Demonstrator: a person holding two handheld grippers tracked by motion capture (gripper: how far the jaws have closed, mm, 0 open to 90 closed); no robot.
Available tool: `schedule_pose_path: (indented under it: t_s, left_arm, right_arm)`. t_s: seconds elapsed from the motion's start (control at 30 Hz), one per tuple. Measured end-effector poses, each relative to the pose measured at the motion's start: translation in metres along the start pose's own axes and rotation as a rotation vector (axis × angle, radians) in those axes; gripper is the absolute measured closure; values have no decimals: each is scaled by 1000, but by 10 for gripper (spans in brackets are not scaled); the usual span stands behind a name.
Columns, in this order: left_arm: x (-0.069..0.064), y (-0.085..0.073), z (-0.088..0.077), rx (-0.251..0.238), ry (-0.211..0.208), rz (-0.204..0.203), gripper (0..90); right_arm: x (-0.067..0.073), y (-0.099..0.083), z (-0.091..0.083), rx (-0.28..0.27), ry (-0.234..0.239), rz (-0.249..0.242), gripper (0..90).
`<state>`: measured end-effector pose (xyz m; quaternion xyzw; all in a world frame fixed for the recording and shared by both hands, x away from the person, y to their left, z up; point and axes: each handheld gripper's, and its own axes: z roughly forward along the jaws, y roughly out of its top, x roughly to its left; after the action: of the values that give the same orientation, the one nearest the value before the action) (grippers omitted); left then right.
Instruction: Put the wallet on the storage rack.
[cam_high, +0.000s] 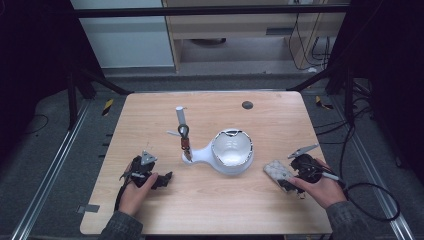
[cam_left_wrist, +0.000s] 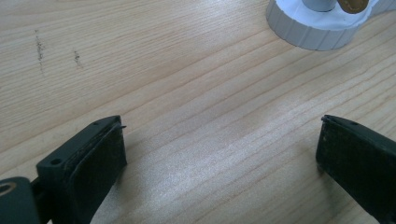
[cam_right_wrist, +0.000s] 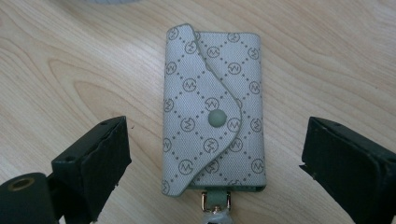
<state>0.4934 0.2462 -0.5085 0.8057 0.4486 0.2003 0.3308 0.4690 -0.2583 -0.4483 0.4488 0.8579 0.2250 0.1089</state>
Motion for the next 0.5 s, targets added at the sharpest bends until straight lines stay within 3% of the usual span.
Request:
schedule_pose_path:
  t_s: [0.17, 0.5]
  left_arm:
    - [-1, 0, 0, 2, -2, 3, 8]
    - [0, 0, 0, 2, -3, 7, 4]
  right_arm:
    - [-2, 5, 0, 59, 8, -14, 69]
    - [-6, 14, 2, 133, -6, -33, 163]
